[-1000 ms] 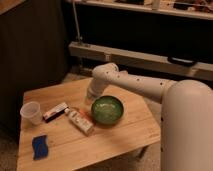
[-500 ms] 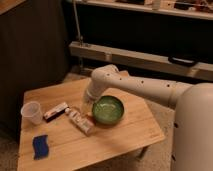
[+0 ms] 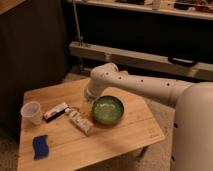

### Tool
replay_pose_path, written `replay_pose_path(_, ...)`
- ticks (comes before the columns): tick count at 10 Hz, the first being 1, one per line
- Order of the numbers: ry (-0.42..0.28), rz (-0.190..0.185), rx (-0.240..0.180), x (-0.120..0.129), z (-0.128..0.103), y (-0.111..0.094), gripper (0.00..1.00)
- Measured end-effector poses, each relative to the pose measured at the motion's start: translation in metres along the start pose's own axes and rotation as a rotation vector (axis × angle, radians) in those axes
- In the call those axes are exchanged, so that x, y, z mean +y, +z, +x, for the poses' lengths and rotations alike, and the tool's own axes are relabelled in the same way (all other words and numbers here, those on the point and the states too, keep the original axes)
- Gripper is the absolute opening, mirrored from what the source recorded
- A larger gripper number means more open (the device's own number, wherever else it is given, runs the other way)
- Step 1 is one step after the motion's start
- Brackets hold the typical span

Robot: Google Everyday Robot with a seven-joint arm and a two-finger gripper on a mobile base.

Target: Place the pepper in the ceramic cup

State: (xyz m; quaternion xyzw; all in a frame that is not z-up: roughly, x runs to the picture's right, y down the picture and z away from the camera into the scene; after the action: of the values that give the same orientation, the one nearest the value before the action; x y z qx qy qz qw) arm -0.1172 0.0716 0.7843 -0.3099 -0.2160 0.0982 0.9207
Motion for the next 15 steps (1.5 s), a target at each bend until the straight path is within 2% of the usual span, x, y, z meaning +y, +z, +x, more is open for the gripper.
replay_pose_path(5, 0.116, 0.000, 0.015, -0.003, -0.007, 0.003, 0.79)
replay_pose_path(6, 0.134, -0.002, 0.015, -0.002, -0.007, 0.004, 0.73)
replay_pose_path(7, 0.142, -0.002, 0.013, -0.002, -0.007, 0.005, 0.62)
replay_pose_path(8, 0.150, 0.001, 0.011, -0.003, -0.003, 0.005, 0.58)
replay_pose_path(9, 0.158, 0.003, 0.009, -0.003, 0.001, 0.005, 0.57)
replay_pose_path(11, 0.161, 0.004, 0.003, -0.005, 0.001, 0.007, 0.66)
replay_pose_path(15, 0.160, 0.001, 0.007, -0.007, 0.003, 0.014, 0.66)
